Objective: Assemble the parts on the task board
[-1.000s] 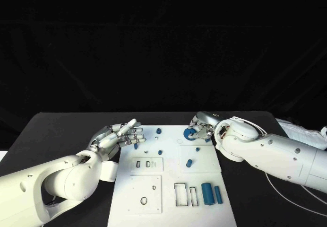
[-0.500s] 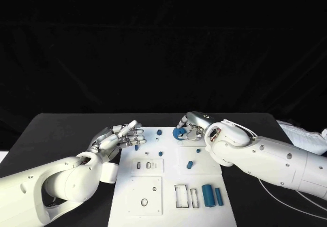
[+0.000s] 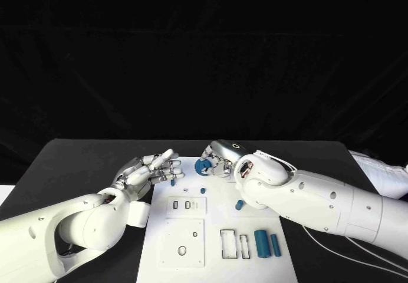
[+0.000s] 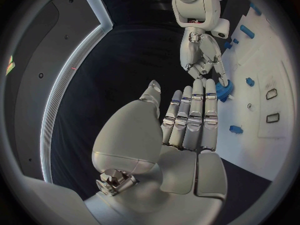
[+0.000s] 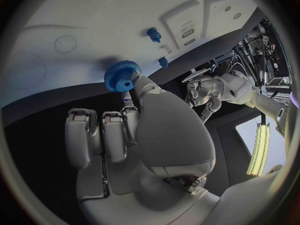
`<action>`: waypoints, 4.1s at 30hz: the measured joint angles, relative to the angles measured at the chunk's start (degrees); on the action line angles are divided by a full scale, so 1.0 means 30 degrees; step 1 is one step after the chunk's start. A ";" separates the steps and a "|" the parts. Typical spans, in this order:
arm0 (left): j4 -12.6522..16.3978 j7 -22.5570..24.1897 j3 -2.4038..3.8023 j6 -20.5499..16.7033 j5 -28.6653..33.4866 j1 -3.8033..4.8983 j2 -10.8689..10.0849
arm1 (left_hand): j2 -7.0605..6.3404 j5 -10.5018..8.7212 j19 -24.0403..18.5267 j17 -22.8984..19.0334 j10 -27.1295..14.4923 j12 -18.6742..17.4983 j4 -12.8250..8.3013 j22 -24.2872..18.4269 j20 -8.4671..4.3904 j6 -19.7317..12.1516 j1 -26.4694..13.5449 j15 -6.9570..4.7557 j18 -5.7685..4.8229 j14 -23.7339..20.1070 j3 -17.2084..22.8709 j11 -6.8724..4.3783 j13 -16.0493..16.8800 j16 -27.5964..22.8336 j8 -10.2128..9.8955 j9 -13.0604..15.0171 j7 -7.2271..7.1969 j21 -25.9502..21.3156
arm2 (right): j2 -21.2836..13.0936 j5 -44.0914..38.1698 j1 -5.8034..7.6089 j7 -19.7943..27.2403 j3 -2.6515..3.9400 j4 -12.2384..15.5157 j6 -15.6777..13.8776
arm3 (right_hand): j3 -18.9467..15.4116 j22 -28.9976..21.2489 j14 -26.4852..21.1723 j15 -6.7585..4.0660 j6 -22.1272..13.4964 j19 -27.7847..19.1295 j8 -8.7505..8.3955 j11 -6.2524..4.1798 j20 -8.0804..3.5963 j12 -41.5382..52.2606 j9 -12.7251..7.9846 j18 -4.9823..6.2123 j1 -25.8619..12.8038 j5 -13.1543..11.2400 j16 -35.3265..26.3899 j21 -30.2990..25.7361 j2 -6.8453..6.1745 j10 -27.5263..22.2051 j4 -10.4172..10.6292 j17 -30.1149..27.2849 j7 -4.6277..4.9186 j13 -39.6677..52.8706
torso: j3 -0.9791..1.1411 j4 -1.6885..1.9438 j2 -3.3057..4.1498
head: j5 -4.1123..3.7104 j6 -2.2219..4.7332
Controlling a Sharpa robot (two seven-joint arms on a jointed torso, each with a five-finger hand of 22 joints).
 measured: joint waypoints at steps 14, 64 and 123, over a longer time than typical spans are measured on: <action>-0.0013 -0.0008 0.0000 0.0000 0.0004 0.0000 0.0030 | 0.0079 0.0000 0.0000 0.0023 0.0000 -0.0078 0.0000 0.0001 0.0000 0.0000 0.0078 0.0000 0.0000 0.0000 0.0000 0.0000 0.0000 0.0000 0.0000 0.0000 0.0000 0.0000 | 0.0770 -0.0109 0.0026 0.0139 -0.0273 -0.0380 0.0156 | 0.0032 -0.0003 0.0000 0.0000 0.0013 0.0067 -0.0098 0.0002 0.0069 -0.0078 0.0000 -0.0002 -0.0160 -0.0005 -0.0005 -0.0001 -0.0155 -0.0002 0.0032 0.0014 -0.0010 -0.0027 | -0.0026 0.0075 0.0029 | 0.0022 -0.0125; -0.0023 -0.0069 0.0002 0.0000 0.0008 0.0000 -0.0004 | 0.0078 0.0000 0.0000 0.0037 0.0000 -0.0077 -0.0106 -0.0011 0.0000 0.0000 0.0078 0.0000 -0.0001 0.0000 0.0001 0.0000 0.0001 -0.0091 -0.0077 0.0000 0.0000 0.0000 | 0.0389 0.0302 -0.0198 0.0054 -0.0423 -0.0690 0.0506 | -0.1809 0.0005 -0.0037 0.0313 -0.1625 -0.0040 -0.0570 0.0494 0.0451 -0.2146 -0.0010 0.0002 -0.3328 0.0235 -0.0095 -0.0002 -0.1052 -0.1076 0.1758 0.0004 0.0263 -0.0402 | -0.0073 0.0152 0.0022 | -0.0064 -0.0322; -0.0345 -0.0058 0.0000 0.0031 0.0012 -0.0004 -0.0070 | 0.0103 0.0000 -0.0001 0.0124 -0.0066 -0.0151 -0.0312 -0.0060 0.0000 -0.0071 0.0253 0.0000 0.0000 0.0000 -0.0002 0.0066 0.0001 -0.0166 -0.0152 0.0000 0.0070 0.0000 | -0.7444 0.7791 -0.1789 0.7432 0.0414 -0.0619 0.0007 | -0.1163 -0.0005 -0.0036 0.0311 -0.1496 -0.0420 -0.0570 0.0426 0.0411 -0.4198 -0.0013 0.0001 -0.0296 0.1894 -0.0793 -0.0330 -0.1264 -0.1903 -0.0368 0.0008 0.0336 -0.1891 | 0.0396 -0.0593 -0.0205 | -0.0207 -0.0242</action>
